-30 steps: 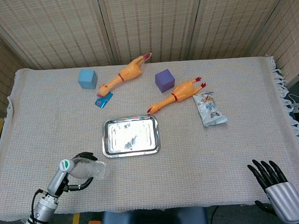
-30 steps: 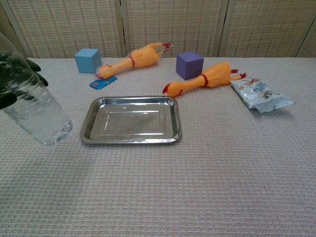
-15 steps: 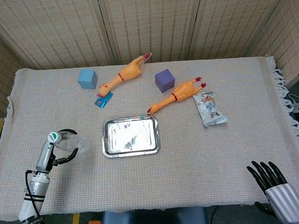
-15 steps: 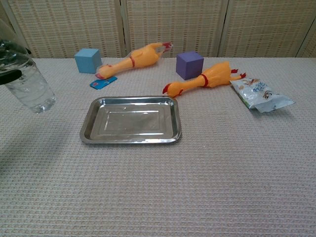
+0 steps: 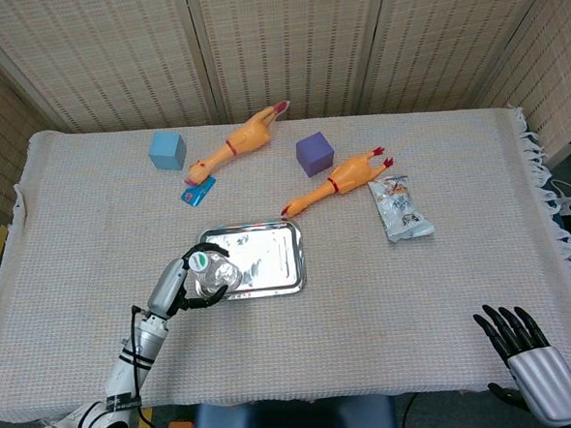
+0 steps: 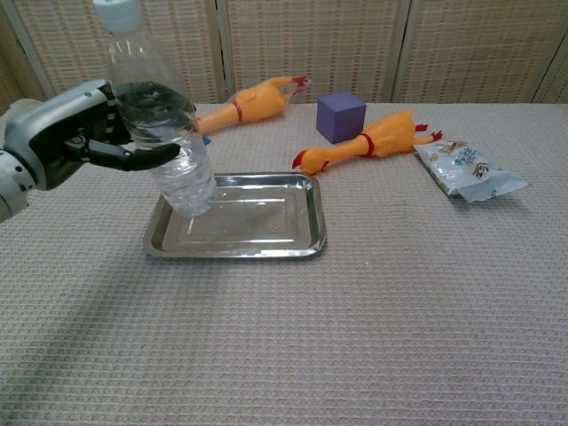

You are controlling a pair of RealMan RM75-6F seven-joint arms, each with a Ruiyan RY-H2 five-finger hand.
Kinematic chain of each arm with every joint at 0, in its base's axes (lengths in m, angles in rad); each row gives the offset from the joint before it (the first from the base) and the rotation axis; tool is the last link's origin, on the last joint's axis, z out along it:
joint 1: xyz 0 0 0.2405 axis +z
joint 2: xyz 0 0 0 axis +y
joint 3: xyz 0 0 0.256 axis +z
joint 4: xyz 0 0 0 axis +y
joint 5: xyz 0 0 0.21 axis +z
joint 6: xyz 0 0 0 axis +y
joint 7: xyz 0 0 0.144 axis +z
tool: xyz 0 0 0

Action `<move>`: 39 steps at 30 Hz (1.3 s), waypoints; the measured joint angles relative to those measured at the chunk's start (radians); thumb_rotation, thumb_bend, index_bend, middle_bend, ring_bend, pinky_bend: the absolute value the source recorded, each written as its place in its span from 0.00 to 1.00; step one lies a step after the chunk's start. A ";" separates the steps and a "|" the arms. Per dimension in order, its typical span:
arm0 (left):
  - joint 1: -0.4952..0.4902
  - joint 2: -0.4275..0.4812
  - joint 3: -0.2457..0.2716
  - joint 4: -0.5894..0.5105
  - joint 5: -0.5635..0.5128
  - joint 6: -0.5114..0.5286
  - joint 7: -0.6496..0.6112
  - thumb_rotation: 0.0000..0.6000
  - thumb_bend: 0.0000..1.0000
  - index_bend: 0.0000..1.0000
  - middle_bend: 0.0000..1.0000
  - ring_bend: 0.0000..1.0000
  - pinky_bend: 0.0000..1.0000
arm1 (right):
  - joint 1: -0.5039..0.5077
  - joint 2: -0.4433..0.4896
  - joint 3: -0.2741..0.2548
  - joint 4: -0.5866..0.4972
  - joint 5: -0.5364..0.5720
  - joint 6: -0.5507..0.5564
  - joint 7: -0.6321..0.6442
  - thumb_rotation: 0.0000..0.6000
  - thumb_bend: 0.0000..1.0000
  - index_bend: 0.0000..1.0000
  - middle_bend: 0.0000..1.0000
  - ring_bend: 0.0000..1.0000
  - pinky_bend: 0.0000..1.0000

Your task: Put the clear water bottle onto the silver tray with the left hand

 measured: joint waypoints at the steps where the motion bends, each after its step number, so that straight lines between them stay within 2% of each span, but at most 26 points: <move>1: -0.008 -0.016 -0.002 0.016 -0.004 -0.005 0.008 1.00 0.43 0.28 0.31 0.15 0.32 | 0.002 0.001 0.001 -0.001 0.005 -0.004 0.001 1.00 0.02 0.00 0.00 0.00 0.00; 5: -0.050 -0.076 -0.014 0.085 -0.035 -0.040 0.030 1.00 0.43 0.27 0.30 0.14 0.31 | 0.006 0.003 0.005 -0.006 0.017 -0.011 0.006 1.00 0.02 0.00 0.00 0.00 0.00; 16: -0.091 -0.126 -0.015 0.214 -0.084 -0.101 0.051 1.00 0.43 0.24 0.27 0.11 0.26 | 0.007 0.005 0.004 -0.010 0.025 -0.019 0.002 1.00 0.02 0.00 0.00 0.00 0.00; 20: -0.105 -0.146 -0.006 0.262 -0.087 -0.118 0.052 1.00 0.43 0.21 0.24 0.07 0.20 | 0.008 0.008 0.008 -0.012 0.034 -0.019 0.010 1.00 0.02 0.00 0.00 0.00 0.00; 29: -0.116 -0.154 0.005 0.279 -0.104 -0.146 0.076 1.00 0.38 0.01 0.08 0.00 0.09 | 0.008 0.008 0.005 -0.011 0.031 -0.019 0.007 1.00 0.02 0.00 0.00 0.00 0.00; 32: -0.123 -0.139 0.013 0.278 -0.087 -0.157 0.063 1.00 0.35 0.00 0.01 0.00 0.08 | 0.010 0.006 0.003 -0.010 0.031 -0.027 0.001 1.00 0.02 0.00 0.00 0.00 0.00; 39: -0.134 -0.090 0.030 0.245 -0.076 -0.198 0.014 1.00 0.30 0.00 0.00 0.00 0.03 | 0.009 0.003 0.003 -0.011 0.031 -0.025 -0.005 1.00 0.02 0.00 0.00 0.00 0.00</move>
